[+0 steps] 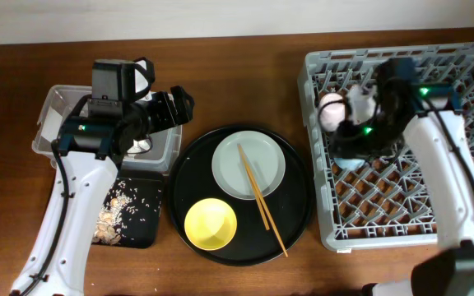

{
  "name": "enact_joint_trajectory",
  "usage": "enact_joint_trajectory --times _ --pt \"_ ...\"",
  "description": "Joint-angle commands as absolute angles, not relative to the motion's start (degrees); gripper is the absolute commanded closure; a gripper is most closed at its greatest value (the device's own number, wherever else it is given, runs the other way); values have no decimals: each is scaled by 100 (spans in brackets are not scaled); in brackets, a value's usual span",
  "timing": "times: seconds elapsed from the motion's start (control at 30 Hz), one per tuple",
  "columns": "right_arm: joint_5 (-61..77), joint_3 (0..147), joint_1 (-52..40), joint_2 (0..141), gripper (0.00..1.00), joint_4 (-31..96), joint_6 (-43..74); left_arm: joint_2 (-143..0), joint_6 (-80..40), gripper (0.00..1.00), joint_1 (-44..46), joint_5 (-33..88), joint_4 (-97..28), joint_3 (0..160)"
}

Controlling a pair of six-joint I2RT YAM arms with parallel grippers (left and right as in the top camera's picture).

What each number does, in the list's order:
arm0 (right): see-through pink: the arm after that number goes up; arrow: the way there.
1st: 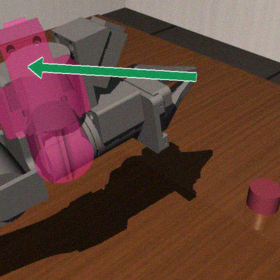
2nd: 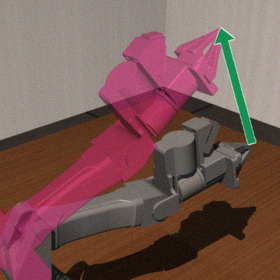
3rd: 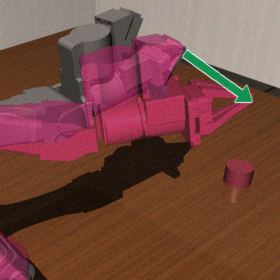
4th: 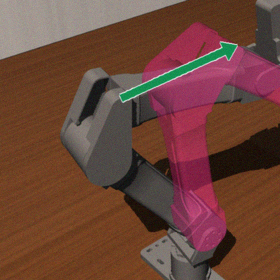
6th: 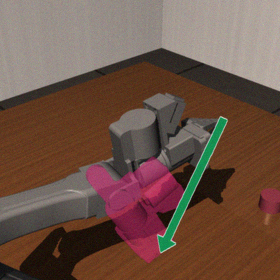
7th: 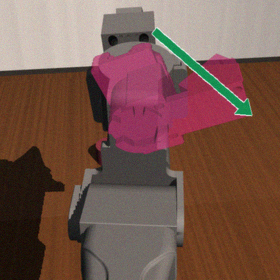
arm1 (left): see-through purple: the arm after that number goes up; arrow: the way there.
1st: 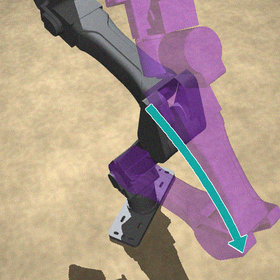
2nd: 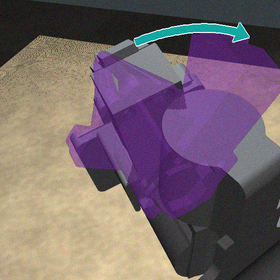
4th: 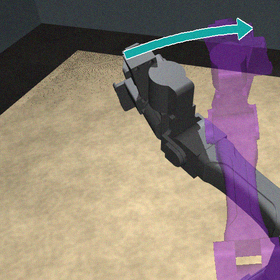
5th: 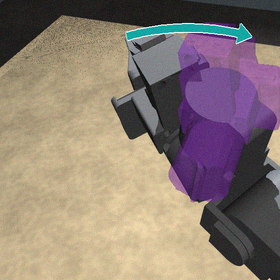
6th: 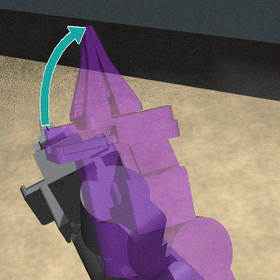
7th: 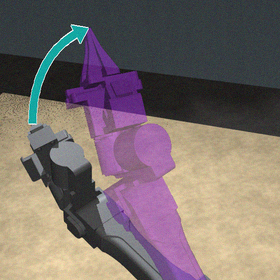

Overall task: Sort waste into correct bins and load items into the dishwasher rack
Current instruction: 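Grasp a wooden chopstick with the right gripper and place it in the rack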

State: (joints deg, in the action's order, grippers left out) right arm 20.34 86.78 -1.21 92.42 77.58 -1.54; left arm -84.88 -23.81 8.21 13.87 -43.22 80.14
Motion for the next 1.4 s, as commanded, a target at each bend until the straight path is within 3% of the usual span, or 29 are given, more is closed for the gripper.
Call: enact_joint_trajectory --times 0.0,0.33,0.73,1.33,1.37 --pt "2233 8580 -902 9100 59 8058 -423 -8484 -2351 1 808 1347 -4318 8018" --pt "2187 6689 -2705 9111 58 6646 244 -8484 -2351 1 808 1347 -4320 8018" --pt "2036 5166 -2775 9129 59 4654 283 -8484 -2351 1 808 1347 -4320 8018" --pt "1708 4777 -3197 9144 60 4180 762 -8484 -2351 1 808 1347 -4320 8018" --pt "1710 4733 -3197 9144 64 4088 790 -8484 -2351 1 808 1347 -4320 8018"
